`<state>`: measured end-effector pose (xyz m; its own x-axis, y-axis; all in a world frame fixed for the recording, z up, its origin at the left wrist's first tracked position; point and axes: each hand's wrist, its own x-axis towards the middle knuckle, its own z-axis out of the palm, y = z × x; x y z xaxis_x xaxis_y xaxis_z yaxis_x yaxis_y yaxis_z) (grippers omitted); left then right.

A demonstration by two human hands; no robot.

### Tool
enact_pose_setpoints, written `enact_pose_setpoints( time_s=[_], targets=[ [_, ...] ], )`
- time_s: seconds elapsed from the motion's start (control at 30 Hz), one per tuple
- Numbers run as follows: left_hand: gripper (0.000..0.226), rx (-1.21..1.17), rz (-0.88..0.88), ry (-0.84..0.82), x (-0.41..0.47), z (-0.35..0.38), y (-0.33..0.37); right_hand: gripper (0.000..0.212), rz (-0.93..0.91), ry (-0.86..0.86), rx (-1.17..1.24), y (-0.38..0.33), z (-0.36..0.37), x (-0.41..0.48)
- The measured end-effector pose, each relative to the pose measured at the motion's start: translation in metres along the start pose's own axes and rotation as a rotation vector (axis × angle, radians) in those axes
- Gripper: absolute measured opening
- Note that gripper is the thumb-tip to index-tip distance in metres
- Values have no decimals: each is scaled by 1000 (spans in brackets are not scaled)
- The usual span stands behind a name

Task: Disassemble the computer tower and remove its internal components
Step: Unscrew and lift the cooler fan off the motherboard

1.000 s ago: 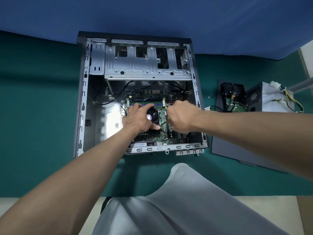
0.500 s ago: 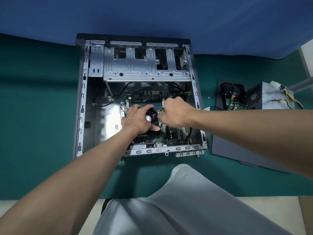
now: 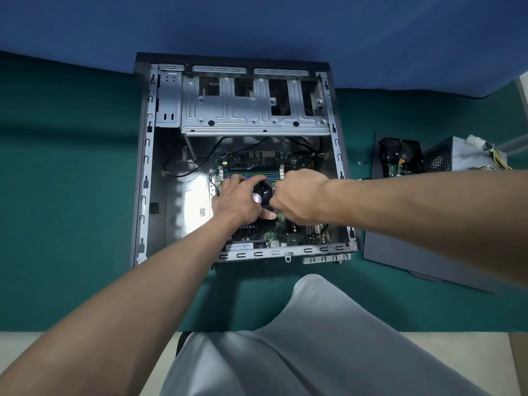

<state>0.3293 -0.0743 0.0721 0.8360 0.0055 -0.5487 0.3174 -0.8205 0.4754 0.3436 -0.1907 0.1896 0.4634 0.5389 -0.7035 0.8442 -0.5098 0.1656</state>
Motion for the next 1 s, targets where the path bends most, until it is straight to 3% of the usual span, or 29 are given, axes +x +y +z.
enact_pose_setpoints(
  time_s=[0.07,0.17,0.23,0.33,0.43,0.5,0.57,0.67,0.77,0.9,1.0],
  targets=[
    [87,-3,2,4,0,0,0,23,-195,56,-240,2,3,0],
    [88,-20,-1,-8,0,-1,-1,15,-153,97,-187,7,3,0],
    [89,-19,-3,-9,0,-2,-1,14,7,98,113,6,5,0],
    [90,-5,2,-3,1,-1,-2,33,399,56,801,0,6,4],
    [93,-20,1,-7,1,0,-2,18,827,-212,1615,3,4,9],
    [94,-26,-1,-6,1,0,-2,21,904,-393,1760,3,7,10],
    [94,-30,-3,-6,1,1,-2,22,885,-394,1669,2,8,14],
    [94,-25,-4,-4,1,1,-2,14,725,-190,1338,-3,6,16],
    [93,-14,-5,-1,1,2,-2,11,411,-90,689,-4,7,10],
    [85,2,-7,14,2,2,-2,31,-49,24,-84,-5,9,1],
    [81,-6,3,22,2,1,-2,27,-167,114,-192,-3,10,3]
  ],
)
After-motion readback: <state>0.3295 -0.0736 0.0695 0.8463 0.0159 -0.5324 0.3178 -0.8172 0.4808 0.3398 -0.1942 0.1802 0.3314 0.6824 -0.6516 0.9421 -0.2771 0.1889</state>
